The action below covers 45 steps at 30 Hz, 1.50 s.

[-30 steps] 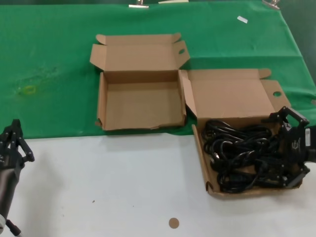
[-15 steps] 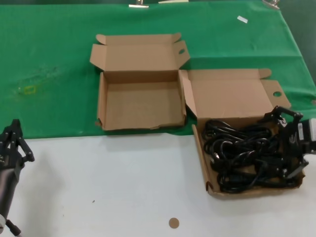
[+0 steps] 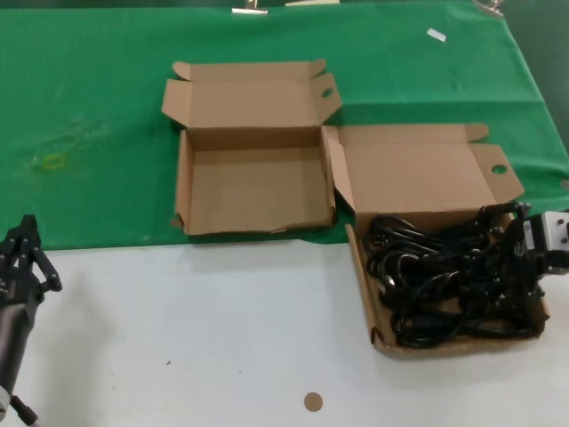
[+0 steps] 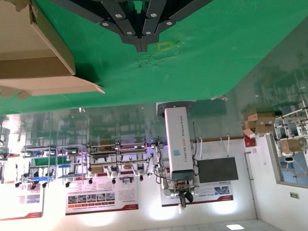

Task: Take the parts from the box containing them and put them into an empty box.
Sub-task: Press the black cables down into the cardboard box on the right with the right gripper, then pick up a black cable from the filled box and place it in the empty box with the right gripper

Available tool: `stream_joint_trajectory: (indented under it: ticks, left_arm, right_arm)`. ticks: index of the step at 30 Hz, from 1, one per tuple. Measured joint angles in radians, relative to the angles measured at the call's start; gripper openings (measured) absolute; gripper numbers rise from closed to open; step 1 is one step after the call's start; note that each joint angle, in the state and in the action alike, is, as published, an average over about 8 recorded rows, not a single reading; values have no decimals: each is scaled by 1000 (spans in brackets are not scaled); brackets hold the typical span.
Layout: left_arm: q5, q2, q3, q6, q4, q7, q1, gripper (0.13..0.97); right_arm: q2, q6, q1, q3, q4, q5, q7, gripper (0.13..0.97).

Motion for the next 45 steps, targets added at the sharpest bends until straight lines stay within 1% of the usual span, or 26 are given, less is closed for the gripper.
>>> stream_joint_trajectory:
  ticks: [2,6,14,15,23,32,36,45]
  left_arm:
    - [0,0,0,0,0,0,0,144]
    - [0,0,0,0,0,0,0,144]
    - [0,0,0,0,0,0,0,144]
    - [0,0,0,0,0,0,0,144]
    - [0,0,0,0,0,0,0,144]
    - [0,0,0,0,0,0,0,144]
    - [0,0,0,0,0,0,0,144]
    - [0,0,0,0,0,0,0,144]
  right_arm:
    - [-5,-3,5,-2,-6,-5,-2,634]
    - [-13,-8,10,-6,-12,-12,-4,634]
    - [-19,-11,5,-3,-5,-16,-2,411]
    - [-18,-11,3,-3,-2,-16,-1,411]
    - [-7,-7,-16,6,32,-18,16,257]
    - [18,-15,-28,14,88,-25,54,224]
    - [31,-24,-27,17,122,-31,78,224]
    - [43,-68,21,14,194,-52,134,216]
